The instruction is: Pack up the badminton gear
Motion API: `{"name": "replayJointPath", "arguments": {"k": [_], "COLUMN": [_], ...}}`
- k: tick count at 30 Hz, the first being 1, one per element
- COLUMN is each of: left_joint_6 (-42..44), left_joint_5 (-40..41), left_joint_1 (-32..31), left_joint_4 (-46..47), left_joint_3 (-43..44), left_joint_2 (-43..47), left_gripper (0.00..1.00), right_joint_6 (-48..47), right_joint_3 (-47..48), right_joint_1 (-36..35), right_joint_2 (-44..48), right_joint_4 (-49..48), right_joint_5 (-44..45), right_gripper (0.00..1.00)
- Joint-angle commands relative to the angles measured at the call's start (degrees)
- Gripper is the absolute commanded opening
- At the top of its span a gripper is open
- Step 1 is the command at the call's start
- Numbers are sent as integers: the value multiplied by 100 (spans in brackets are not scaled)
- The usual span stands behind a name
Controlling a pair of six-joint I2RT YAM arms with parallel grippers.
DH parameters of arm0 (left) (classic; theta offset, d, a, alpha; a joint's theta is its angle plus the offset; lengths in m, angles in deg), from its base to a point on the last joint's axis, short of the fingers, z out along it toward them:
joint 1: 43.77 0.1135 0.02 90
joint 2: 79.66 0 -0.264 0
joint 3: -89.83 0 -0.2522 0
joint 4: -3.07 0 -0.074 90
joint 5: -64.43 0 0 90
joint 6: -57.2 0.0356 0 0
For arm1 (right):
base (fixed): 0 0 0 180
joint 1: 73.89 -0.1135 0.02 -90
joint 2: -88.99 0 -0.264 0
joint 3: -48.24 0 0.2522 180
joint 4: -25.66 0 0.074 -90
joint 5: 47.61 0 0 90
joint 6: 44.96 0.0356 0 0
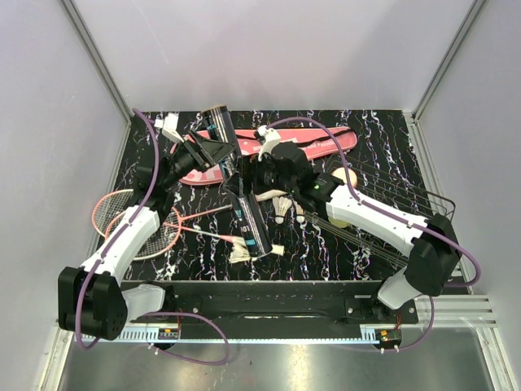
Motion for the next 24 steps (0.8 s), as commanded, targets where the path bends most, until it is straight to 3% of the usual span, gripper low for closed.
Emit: {"name": "replayJointPath", "arguments": {"k": [1, 2, 5, 6, 7, 9, 10, 12, 16, 18, 20, 24], "left_joint_6": [-79, -18, 271, 403, 570, 922, 1254, 1695, 2792, 2935, 2980, 2901], "left_joint_5": [36, 45, 194, 281, 360, 352, 474, 633, 1956, 2363, 2287, 1043], "left_joint_1": [-82, -99, -275, -336, -406, -407, -398, -407, -390, -390, -398, -390], "left_joint_4": [443, 381, 4, -180, -626, -1102, -1775, -2525, -4641, -5014, -5209, -5341], "left_joint_3": [44, 70, 175, 236, 315, 386, 386, 352, 386, 465, 667, 1378], "left_joint_2": [277, 286, 365, 400, 505, 663, 943, 1313, 2736, 3263, 3406, 2645], "left_gripper": [55, 56, 71, 83, 90, 97, 99, 99, 99, 96, 86, 76], "right_joint_6": [101, 75, -83, -223, -329, -723, -882, -1486, -2578, -3148, -3466, -4117], "right_joint_3": [-39, -56, -179, -249, -293, -442, -504, -749, -1338, -1715, -2136, -2850], "right_joint_1": [-16, -16, -8, -8, -16, -16, -16, -8, -16, -8, -8, -16], "right_joint_2": [-48, -31, 39, 109, 162, 355, 452, 767, 1374, 1760, 2042, 2815], "right_joint_4": [-553, -598, -687, -687, -661, -564, -433, -134, 480, 675, 693, 239], "right_joint_5": [224, 128, 74, 92, 118, 223, 267, 346, 566, 654, 646, 479], "right_gripper": [89, 80, 69, 67, 66, 64, 63, 60, 55, 54, 53, 51]}}
